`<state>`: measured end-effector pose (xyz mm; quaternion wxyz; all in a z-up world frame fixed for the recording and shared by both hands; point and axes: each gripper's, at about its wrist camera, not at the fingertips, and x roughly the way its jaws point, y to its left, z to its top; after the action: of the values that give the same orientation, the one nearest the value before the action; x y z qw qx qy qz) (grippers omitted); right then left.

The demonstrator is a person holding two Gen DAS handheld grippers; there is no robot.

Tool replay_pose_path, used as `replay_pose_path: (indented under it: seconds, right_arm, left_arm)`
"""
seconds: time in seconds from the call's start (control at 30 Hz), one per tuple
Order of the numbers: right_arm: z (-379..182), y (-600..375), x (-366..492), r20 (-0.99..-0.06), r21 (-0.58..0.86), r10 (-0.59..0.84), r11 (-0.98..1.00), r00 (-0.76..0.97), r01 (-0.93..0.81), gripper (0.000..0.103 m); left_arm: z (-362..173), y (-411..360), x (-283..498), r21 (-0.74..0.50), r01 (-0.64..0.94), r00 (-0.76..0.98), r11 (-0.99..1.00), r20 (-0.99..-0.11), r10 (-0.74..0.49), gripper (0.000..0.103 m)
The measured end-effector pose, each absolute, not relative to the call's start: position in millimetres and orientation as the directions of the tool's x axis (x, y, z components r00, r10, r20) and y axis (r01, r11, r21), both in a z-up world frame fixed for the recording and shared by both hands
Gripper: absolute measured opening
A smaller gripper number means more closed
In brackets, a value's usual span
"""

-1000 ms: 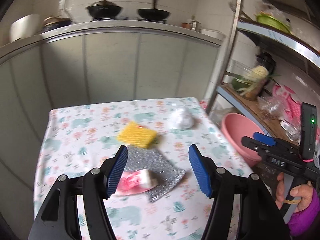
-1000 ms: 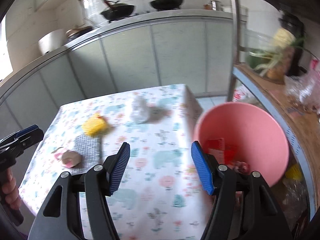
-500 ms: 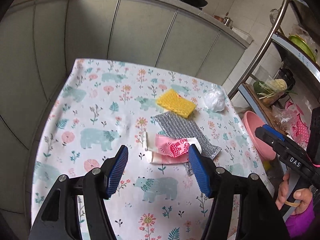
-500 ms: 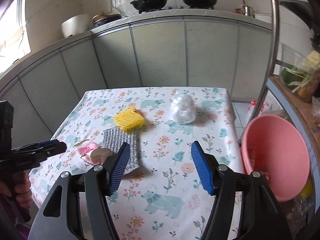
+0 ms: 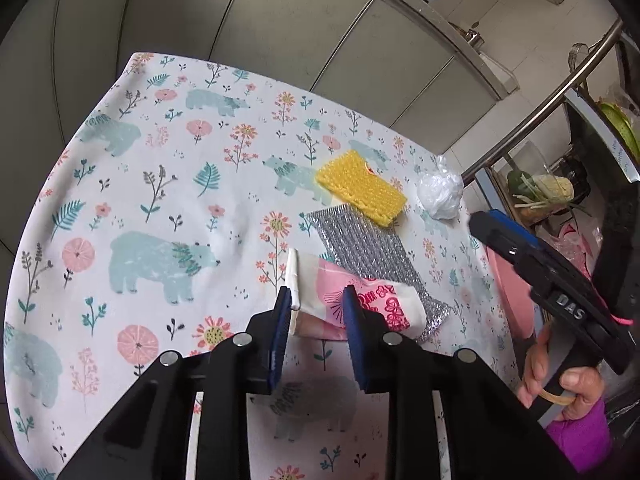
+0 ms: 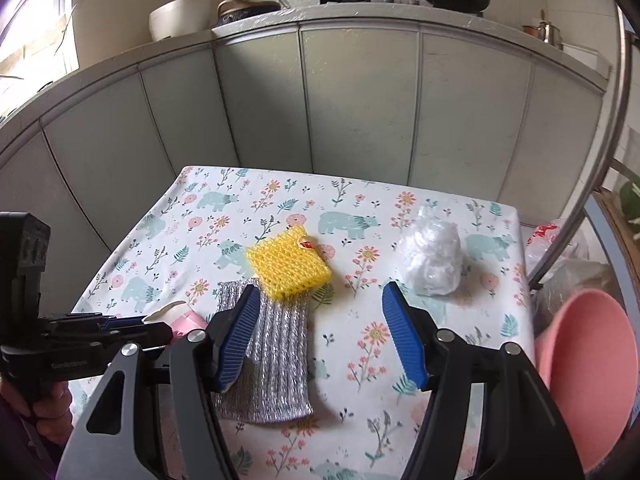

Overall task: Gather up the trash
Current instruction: 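Grasp the pink-white wrapper with the left tool while the right tool grasps the yellow foam net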

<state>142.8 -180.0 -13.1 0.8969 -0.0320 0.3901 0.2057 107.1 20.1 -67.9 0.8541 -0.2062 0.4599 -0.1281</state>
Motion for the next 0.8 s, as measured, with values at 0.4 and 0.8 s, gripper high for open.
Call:
replay_pose_path:
  seconds: [0.4,0.8]
  right_arm:
    - [-53.9,-126.5,191.2,-0.799,0.027,0.321,0.864,0.509,-0.502,0.064]
    - [-50.5,-149.8,194.5,-0.775,0.136,0.375,0.885,0.509,-0.445,0.009]
  left_arm:
    - [-36.3,40.7,98.9,-0.431,0.058,0.602,0.901,-0.705,-0.376,0.01]
    - [-34.0,45.6,101.4,-0.424,0.049,0.62,0.904,-0.697,-0.361,0.009]
